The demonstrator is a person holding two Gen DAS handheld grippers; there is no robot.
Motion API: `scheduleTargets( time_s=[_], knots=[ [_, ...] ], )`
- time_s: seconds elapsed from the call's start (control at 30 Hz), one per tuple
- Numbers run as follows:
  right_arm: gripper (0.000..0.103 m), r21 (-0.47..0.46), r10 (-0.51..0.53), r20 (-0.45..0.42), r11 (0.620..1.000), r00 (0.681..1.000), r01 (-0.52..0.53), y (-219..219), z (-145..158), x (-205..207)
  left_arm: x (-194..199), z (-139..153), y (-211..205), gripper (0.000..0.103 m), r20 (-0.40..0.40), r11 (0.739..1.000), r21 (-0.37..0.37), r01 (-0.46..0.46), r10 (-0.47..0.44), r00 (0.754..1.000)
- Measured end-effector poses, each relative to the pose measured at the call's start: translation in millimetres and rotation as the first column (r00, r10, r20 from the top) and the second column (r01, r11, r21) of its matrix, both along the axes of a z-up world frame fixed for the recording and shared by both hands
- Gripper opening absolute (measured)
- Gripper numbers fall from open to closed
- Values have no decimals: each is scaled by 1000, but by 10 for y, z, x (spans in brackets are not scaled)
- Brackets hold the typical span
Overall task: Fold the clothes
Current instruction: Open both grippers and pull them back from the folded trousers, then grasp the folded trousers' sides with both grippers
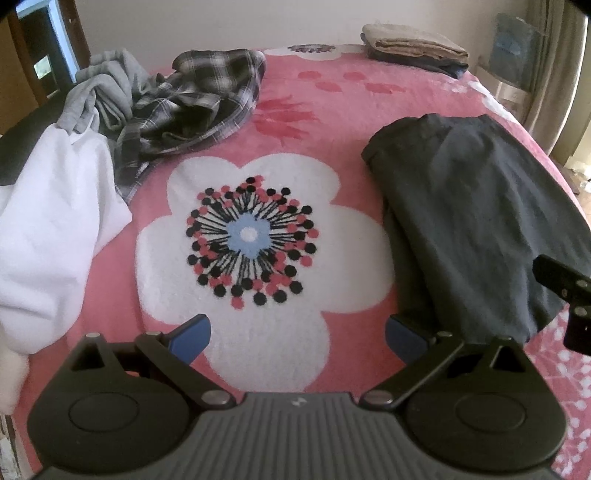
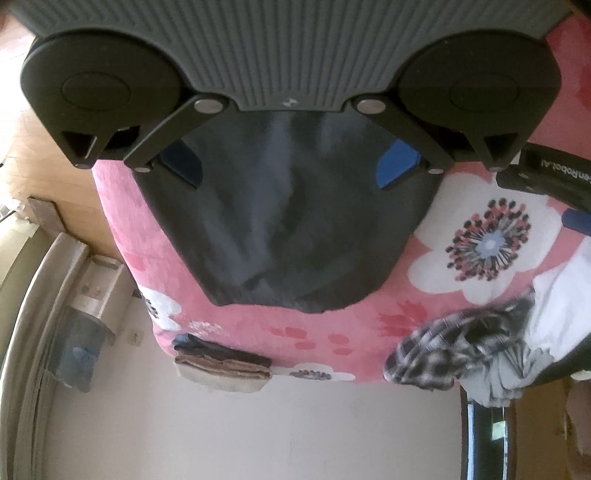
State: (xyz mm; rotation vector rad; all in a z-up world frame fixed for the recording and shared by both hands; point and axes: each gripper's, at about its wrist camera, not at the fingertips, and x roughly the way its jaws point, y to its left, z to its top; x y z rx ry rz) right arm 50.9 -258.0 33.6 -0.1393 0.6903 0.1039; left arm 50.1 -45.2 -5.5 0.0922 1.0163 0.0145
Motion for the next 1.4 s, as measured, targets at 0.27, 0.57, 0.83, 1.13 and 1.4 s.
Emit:
scheduleTargets(
  time_s=[0.27, 0.57, 0.83, 1.13, 1.4],
  knots=[
    [96, -24, -8, -10, 1000, 1000, 8, -33, -110, 32, 61, -108, -38, 101, -17, 1000, 13, -1, 1, 1000],
    [67, -38, 29, -12, 999, 1000, -29, -15, -153, 40, 118, -190, -94, 101, -29, 1000, 19, 1, -1, 1000],
    [59, -26, 79, -61, 996, 995, -80, -19, -365, 96, 116, -227, -76, 101, -22, 995, -83, 50, -52, 998],
    [59, 270, 97, -12, 959, 995, -90, -650, -126, 272, 309, -138, -57, 93, 79, 976, -163, 147, -135, 988],
    [71, 558, 18, -102, 829, 995, 42, -1832, -72, 1165, 859, -226, -91, 79, 77, 889, -406, 212, -197, 977]
  ],
)
